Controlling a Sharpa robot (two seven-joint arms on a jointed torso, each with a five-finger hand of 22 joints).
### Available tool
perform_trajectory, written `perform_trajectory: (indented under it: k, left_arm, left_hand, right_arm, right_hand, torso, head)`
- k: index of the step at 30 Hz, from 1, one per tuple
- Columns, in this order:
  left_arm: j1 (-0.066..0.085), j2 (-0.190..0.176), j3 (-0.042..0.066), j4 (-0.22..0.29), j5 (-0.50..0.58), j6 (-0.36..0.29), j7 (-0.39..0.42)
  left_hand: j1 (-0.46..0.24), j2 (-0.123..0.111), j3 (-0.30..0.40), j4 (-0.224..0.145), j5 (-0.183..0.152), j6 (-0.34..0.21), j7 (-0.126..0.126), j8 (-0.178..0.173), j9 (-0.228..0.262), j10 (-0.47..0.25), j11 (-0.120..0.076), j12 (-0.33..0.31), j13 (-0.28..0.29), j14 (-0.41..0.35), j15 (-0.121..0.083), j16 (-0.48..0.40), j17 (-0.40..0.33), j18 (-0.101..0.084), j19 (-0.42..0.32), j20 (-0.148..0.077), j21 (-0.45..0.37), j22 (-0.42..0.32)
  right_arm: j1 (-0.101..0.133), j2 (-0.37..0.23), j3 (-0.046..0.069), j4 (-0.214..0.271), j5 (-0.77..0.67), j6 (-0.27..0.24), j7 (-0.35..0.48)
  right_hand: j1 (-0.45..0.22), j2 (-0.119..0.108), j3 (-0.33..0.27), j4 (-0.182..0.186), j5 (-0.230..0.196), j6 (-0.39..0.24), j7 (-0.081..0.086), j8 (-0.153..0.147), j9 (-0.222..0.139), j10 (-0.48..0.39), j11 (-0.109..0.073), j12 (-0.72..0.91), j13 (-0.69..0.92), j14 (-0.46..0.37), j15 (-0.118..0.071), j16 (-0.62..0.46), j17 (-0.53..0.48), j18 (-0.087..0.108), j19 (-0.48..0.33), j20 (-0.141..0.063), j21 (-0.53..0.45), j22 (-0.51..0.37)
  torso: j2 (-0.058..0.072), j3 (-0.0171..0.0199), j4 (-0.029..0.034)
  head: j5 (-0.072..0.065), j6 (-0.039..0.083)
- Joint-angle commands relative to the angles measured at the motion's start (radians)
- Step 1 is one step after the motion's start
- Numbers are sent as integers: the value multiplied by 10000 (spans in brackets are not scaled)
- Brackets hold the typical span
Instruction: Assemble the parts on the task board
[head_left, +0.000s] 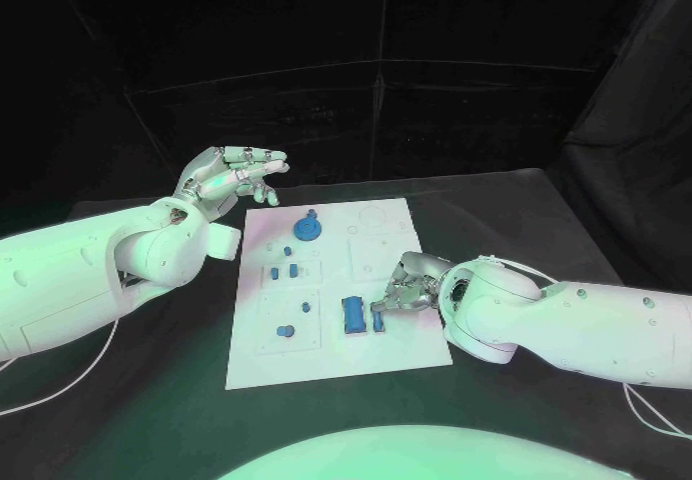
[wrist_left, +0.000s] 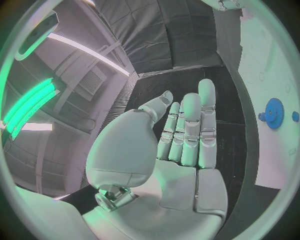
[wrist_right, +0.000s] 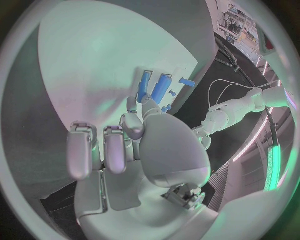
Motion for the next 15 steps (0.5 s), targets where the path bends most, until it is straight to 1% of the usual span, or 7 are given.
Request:
perform_trajectory:
  k: [1,2,4,7,11,15]
  left_arm:
    - [17,-4,10,13,28,83,33]
    - [17,-4,10,14,28,84,33]
    - [17,-3,10,12,28,82,33]
    - [17,-5,10,9,28,77,32]
    - [17,-8,10,8,28,70,30]
    - [17,-11,10,8,28,64,24]
  left_hand:
    - [-7,36,-53,13,52,-60,-29,35,3,-72,-13,32,0,-56,-16,60,-15,139,9,35,-66,-16]
    - [-7,36,-53,13,52,-60,-29,35,3,-72,-13,32,0,-56,-16,60,-15,139,9,35,-66,-16]
    - [-7,36,-53,13,52,-60,-29,35,3,-72,-13,32,0,-56,-16,60,-15,139,9,35,-66,-16]
    - [-7,36,-53,13,52,-60,-29,35,3,-72,-13,32,0,-56,-16,60,-15,139,9,35,-66,-16]
    - [-7,36,-53,13,52,-60,-29,35,3,-72,-13,32,0,-56,-16,60,-15,139,9,35,-66,-16]
    - [11,38,-60,2,52,-65,-27,36,2,-79,-13,37,0,-58,-18,63,-20,140,12,33,-70,-20]
  right_arm:
    - [-24,-89,-27,26,-240,-787,988]
    - [-24,-111,-27,34,-239,-897,1145]
    - [-24,-208,-27,59,-238,-1215,1784]
    - [-23,-323,-27,84,-298,-1342,2348]
    - [-23,-469,-28,112,-346,-1200,2916]
    - [-24,-541,-29,112,-390,-867,3131]
  right_hand:
    - [-78,-119,-106,-5,154,-512,187,-310,-136,-195,146,-244,-171,693,75,-38,814,-103,385,8,-91,1141]
    - [-62,-129,-114,-23,196,-620,236,-378,-165,-216,187,-271,-187,692,110,-41,810,-101,378,34,-99,1131]
    - [13,-159,-128,-91,306,-873,356,-547,-238,-279,288,-342,-230,691,198,-47,803,-95,361,113,-119,1105]
    - [87,-182,-137,-151,412,-1155,469,-743,-326,-343,382,-407,-271,685,278,-62,780,-86,342,191,-143,1074]
    - [248,-132,-81,-250,593,-1334,550,-855,-422,-412,451,-452,-299,683,343,-66,776,-75,322,270,-166,1046]
    - [454,-47,35,-373,795,-1497,618,-883,-548,-483,502,-513,-343,683,388,-62,784,-70,312,325,-174,1038]
  torso:
    - [-6,-4,-4]
    - [-4,-3,3]
    - [-7,-2,3]
    - [-12,-5,2]
    - [-2,-3,3]
    - [1,4,1]
  head:
    - [-21,11]
    - [-27,16]
    - [-22,23]
    - [-21,22]
    - [-23,27]
    - [-16,27]
